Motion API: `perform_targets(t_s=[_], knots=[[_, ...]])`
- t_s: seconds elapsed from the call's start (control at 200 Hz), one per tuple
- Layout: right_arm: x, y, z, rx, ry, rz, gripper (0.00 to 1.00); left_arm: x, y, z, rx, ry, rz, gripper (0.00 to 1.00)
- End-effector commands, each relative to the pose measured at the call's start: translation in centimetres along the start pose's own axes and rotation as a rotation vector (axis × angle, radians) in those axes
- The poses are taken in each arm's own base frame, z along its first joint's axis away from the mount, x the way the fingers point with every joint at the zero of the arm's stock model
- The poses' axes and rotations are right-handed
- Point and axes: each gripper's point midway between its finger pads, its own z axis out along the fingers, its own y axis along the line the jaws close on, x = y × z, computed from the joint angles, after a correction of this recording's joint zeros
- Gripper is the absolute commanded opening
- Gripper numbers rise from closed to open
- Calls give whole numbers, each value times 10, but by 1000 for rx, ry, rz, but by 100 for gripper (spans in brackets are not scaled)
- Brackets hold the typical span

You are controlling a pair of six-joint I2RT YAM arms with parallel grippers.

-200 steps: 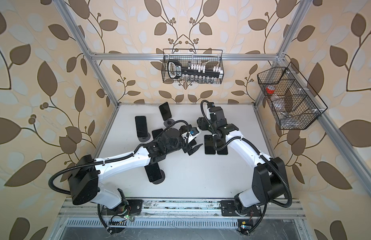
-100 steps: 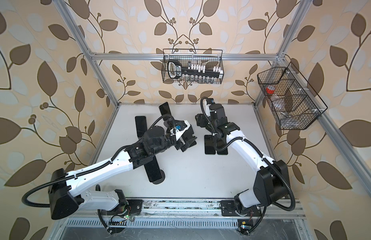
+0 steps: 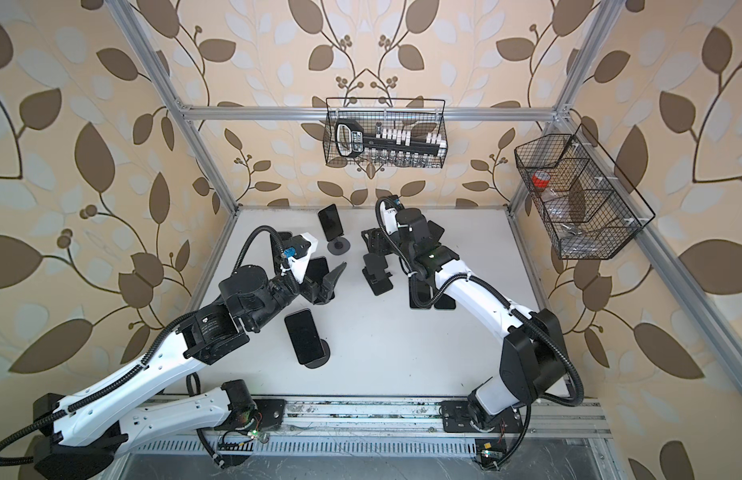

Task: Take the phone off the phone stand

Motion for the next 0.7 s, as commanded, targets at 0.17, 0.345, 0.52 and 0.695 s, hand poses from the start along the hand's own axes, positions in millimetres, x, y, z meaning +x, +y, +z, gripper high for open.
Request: perform_targets(t_s=[0.17, 0.345, 0.52, 0.695], knots=[[-18, 39, 28, -110, -47, -60, 76, 26, 50, -16, -187, 68, -130, 99], [-15, 41, 43, -109, -61, -84, 76, 44, 69, -10, -218, 94, -173, 99], [-7, 42, 68, -121, -34, -92, 77, 64, 94, 4, -263, 115, -232, 99], [1, 44, 91, -139, -31, -61, 79, 75, 117, 13, -301, 121, -270, 99]])
